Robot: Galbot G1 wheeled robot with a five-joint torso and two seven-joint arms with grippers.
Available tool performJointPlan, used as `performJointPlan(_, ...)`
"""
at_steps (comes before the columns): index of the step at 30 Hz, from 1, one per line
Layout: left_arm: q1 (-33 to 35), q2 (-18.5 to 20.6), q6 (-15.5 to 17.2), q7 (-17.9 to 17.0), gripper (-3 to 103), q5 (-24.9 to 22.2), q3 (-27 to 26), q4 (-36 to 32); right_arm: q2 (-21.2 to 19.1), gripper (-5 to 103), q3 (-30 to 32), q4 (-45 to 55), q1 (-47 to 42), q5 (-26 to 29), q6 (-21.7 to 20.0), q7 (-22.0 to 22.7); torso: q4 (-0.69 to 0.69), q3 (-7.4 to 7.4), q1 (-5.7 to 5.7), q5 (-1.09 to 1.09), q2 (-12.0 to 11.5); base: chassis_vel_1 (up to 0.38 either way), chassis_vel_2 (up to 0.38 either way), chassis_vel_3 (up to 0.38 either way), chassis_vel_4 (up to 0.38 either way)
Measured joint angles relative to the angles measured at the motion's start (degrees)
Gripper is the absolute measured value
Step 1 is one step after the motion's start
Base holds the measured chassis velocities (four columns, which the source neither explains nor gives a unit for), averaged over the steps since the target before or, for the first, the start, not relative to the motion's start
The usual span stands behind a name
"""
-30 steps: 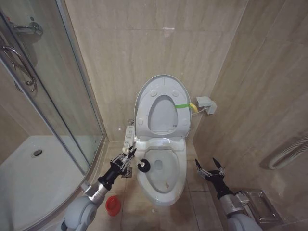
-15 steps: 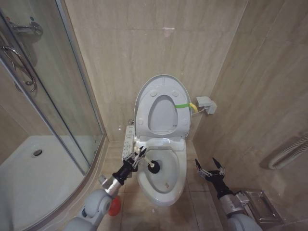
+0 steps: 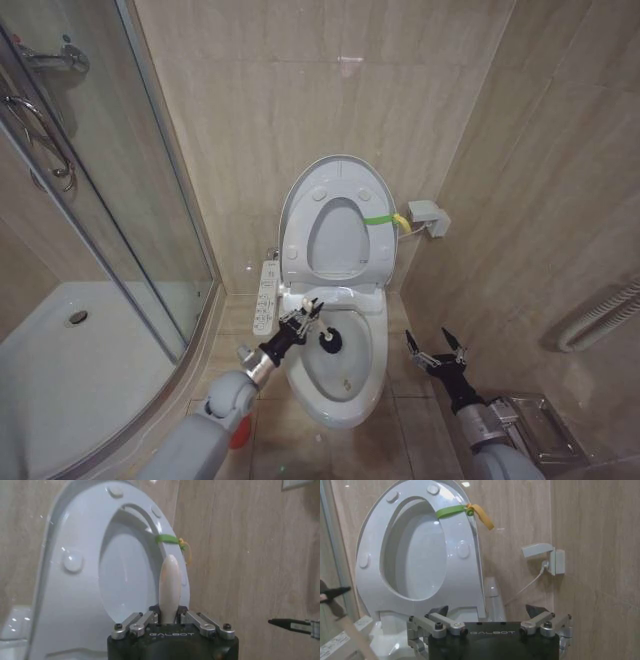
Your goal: Open the toilet lid, clean the toilet bowl with a toilet brush, close the toilet lid, and flush.
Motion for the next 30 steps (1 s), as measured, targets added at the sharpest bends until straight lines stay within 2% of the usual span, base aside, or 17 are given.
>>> performJointPlan(7, -1.2, -2.2, 0.1, -2.4, 19, 2.9, 2.4, 3.3, 0.0, 100, 0.0, 0.0, 0.0, 0.0, 0.0, 0.0, 0.0, 0.0, 0.0, -0.01, 0.0, 0.0, 0.0, 0.0, 0.0)
performJointPlan(19, 1.2, -1.9, 0.7, -6.4, 19, 5.2, 5.2, 2.2, 0.0, 100, 0.0, 0.0, 0.0, 0.0, 0.0, 0.0, 0.0, -0.01, 0.0, -0.01, 0.0, 0.0, 0.0, 0.0, 0.0)
performJointPlan(30, 1.6, -3.0, -0.4, -6.6, 19, 6.4, 6.4, 4.3, 0.0, 100, 0.0, 0.0, 0.0, 0.0, 0.0, 0.0, 0.0, -0.01, 0.0, -0.01, 0.0, 0.0, 0.0, 0.0, 0.0)
